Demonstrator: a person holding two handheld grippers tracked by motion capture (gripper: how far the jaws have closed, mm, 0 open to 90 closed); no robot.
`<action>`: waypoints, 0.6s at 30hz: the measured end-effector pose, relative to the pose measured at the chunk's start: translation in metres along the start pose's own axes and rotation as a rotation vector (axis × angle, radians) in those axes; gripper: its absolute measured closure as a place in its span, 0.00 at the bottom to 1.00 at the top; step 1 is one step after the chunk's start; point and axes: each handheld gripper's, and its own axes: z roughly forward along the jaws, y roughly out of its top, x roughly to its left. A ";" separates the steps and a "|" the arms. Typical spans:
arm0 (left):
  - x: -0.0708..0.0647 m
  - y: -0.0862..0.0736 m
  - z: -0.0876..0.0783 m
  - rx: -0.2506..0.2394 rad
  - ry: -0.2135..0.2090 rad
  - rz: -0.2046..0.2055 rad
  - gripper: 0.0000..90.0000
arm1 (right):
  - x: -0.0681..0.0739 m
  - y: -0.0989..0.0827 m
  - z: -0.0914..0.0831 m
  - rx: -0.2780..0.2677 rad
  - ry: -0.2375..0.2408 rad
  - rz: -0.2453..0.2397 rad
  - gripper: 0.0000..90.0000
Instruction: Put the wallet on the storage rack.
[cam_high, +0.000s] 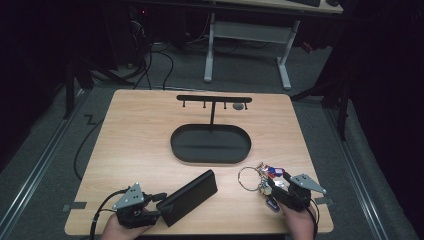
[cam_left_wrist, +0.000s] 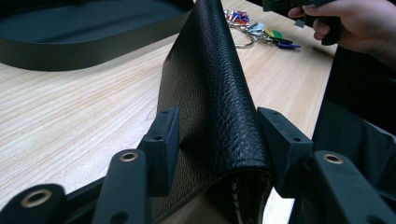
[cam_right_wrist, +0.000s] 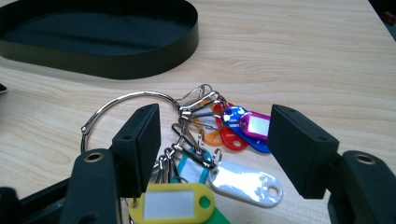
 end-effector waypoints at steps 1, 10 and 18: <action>0.001 0.000 0.000 -0.004 0.002 0.000 0.59 | -0.001 -0.001 -0.001 0.000 0.001 -0.003 0.39; 0.006 0.001 -0.003 -0.022 0.029 0.017 0.75 | -0.003 -0.007 -0.007 0.011 -0.008 0.000 0.39; 0.010 0.004 -0.004 -0.017 0.044 0.015 0.80 | -0.003 -0.010 -0.011 0.006 -0.008 -0.004 0.39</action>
